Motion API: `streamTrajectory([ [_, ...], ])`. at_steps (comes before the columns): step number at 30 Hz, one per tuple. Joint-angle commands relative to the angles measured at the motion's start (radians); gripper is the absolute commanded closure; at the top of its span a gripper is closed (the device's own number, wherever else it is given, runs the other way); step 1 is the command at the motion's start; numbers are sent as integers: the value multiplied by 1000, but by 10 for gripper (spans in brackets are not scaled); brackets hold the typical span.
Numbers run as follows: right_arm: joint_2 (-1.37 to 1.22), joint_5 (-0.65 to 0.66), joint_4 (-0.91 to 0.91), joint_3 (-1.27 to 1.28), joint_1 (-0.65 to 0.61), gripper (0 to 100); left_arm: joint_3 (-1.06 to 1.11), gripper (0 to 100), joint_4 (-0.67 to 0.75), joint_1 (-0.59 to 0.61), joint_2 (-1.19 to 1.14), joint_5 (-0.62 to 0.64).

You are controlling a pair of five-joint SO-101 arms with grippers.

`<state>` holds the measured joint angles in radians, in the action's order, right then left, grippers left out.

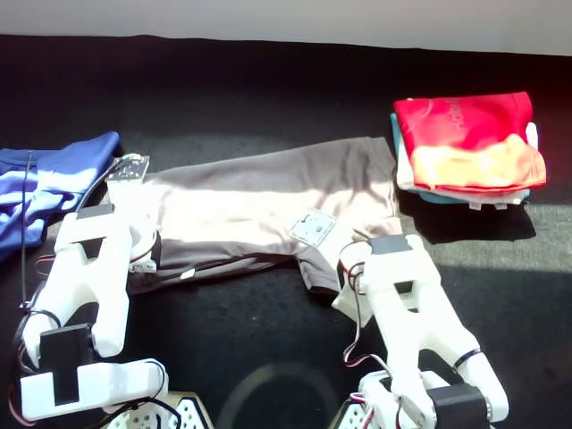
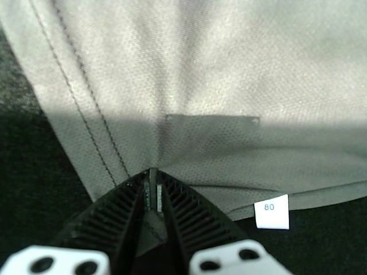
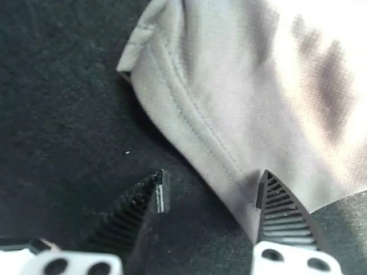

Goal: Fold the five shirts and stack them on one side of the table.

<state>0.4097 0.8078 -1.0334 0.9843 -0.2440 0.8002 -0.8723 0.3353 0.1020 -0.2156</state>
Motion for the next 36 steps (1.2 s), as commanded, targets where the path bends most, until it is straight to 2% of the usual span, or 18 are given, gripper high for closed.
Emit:
streamTrajectory([
  [1, -13, 25, 110, 30, 30, 756, 4, 991, 17, 18, 8, 0],
  [8, -252, 28, 171, -25, 47, 763, 5, 991, 17, 18, 8, 0],
  [10, -302, 26, 166, -73, 67, 825, 10, 991, 17, 18, 8, 0],
  [13, -306, 25, 165, -128, 122, 998, 13, 991, 17, 18, 8, 0],
  [17, -271, 28, 84, -243, 176, 993, 13, 991, 17, 18, 8, 0],
  [22, -251, 23, -13, -452, 176, 991, 13, 991, 17, 18, 8, 0],
  [25, -291, -86, -10, -593, 166, 991, 13, 991, 17, 18, 8, 0],
  [29, -420, -201, -10, -811, 140, 991, 13, 991, 17, 18, 8, 0],
  [36, -776, -279, -18, -1171, 70, 986, 13, 991, 17, 18, 8, 0],
])
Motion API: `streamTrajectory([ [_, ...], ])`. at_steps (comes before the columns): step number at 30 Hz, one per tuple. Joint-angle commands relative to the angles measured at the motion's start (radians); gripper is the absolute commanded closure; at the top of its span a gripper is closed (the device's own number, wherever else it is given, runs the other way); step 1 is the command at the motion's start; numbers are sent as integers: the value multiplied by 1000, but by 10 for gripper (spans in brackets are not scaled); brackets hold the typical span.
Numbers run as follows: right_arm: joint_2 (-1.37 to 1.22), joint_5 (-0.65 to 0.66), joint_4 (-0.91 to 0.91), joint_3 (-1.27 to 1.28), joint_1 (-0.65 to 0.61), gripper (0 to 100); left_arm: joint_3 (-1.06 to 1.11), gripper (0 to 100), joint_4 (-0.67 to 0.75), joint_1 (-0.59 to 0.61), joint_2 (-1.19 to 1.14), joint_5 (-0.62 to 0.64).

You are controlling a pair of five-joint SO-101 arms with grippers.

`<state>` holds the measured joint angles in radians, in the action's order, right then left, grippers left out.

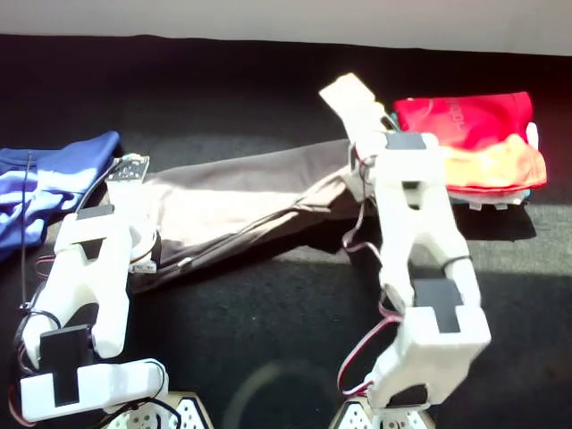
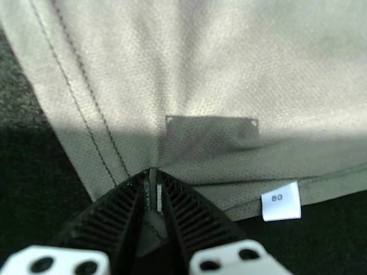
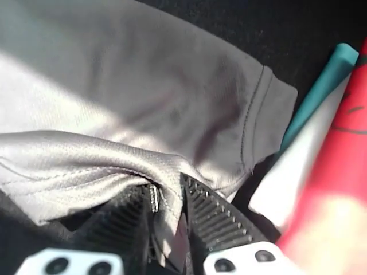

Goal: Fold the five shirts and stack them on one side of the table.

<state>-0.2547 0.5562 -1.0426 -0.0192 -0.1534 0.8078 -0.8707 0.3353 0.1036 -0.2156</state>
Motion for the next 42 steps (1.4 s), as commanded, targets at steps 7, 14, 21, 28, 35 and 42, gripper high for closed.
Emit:
streamTrajectory([
  [7, -407, -83, -130, -489, -28, 795, 5, 991, 15, 18, 7, 0],
  [14, -463, -548, -176, -756, 59, 800, 5, 991, 15, 18, 7, 0],
  [21, -463, -508, -452, -946, 27, 803, -5, 991, 9, 18, 21, 2],
  [28, -467, -465, -677, -1135, -2, 803, -274, 984, -253, 24, 21, 77],
  [35, -467, -463, -717, -1165, -2, 803, -495, 774, -391, 30, 7, 186],
  [42, -464, -463, -719, -1165, -2, 803, -452, 780, -216, 176, -33, 183],
])
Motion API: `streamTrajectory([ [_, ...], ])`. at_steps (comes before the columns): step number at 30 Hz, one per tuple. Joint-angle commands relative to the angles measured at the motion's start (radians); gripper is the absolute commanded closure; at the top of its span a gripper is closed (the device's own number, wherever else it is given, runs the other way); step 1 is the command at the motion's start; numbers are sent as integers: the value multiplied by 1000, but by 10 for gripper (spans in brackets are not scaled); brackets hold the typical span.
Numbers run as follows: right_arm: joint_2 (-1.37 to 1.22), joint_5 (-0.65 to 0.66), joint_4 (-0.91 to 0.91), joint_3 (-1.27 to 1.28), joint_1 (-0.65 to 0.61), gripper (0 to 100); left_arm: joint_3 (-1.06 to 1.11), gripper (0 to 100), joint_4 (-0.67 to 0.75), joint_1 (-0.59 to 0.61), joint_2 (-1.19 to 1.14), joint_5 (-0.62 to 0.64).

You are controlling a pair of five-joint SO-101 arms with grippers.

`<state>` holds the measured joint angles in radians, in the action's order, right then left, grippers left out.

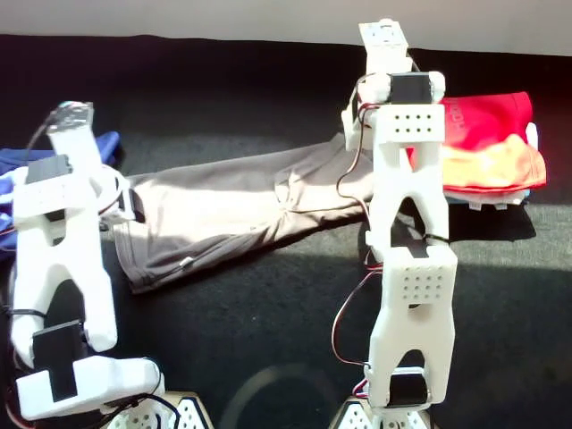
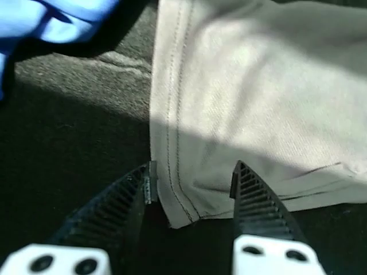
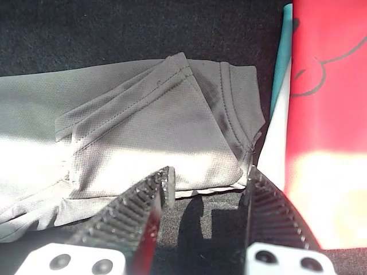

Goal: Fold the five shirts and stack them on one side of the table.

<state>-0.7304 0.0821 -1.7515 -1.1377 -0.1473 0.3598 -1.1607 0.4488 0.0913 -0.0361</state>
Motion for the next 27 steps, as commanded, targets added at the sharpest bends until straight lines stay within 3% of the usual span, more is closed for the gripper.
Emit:
streamTrajectory([
  [1, 13, 9, -10, -47, -8, 803, 2, 780, 91, 77, -48, 2],
  [18, 16, 5, -10, -56, -70, 803, -154, 780, 81, -16, -447, 52],
  [24, 101, 5, -12, -47, -68, 803, -309, 787, -94, -59, -572, 97],
  [27, 186, 5, -12, -45, -65, 803, -394, 901, -163, -56, -636, 95],
])
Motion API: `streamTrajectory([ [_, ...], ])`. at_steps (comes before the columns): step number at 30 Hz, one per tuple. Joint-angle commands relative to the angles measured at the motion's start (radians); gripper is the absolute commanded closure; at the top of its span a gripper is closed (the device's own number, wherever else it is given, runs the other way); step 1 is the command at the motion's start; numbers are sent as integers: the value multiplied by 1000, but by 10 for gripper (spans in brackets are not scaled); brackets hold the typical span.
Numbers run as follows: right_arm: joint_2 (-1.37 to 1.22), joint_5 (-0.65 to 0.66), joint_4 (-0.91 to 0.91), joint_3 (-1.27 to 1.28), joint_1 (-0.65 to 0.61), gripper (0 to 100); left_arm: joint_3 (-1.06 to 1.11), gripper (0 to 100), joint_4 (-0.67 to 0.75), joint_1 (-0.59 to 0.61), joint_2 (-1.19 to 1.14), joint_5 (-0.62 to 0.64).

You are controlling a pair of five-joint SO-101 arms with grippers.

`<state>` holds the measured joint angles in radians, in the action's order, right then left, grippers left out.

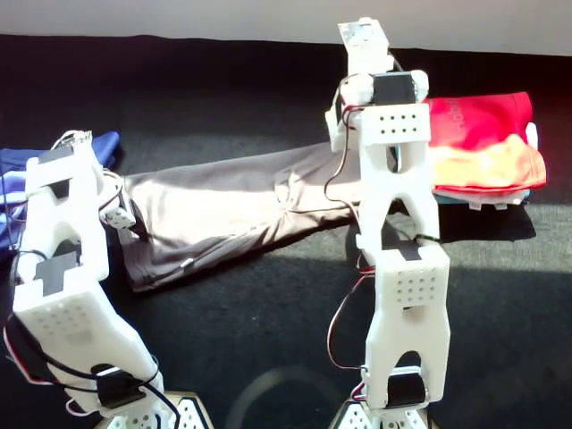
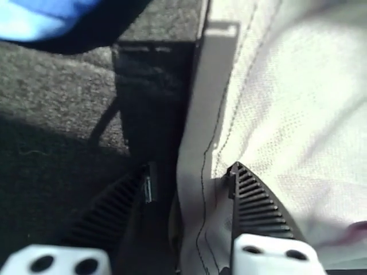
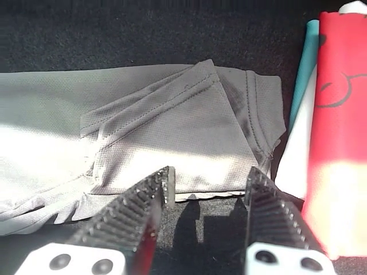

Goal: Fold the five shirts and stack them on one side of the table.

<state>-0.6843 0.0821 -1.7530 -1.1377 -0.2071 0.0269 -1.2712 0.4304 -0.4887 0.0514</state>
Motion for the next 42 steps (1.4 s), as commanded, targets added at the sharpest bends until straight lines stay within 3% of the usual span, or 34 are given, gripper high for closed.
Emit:
streamTrajectory([
  [1, 168, 5, -10, -45, -4, 803, -82, 969, -71, -36, -70, 8],
  [8, 297, 8, -13, -44, 39, 803, -205, 991, -172, 97, -62, 3],
  [11, 351, 8, -13, -19, 64, 803, -263, 991, -219, 177, 7, -57],
  [15, 470, 9, -12, 211, 62, 803, -318, 991, -311, 240, 124, -118],
  [19, 630, 11, -10, 472, 68, 803, -326, 991, -393, 225, 245, -135],
  [24, 865, 78, -7, 751, 84, 803, -323, 991, -463, 53, 381, -127],
  [31, 1167, 138, 133, 1264, 125, 803, -331, 991, -451, -374, 463, -51],
  [36, 1363, 176, 346, 1695, 255, 803, -329, 991, -324, -615, 461, -14],
  [42, 1555, 282, 568, 2152, 449, 803, -323, 991, -107, -756, 461, -20],
])
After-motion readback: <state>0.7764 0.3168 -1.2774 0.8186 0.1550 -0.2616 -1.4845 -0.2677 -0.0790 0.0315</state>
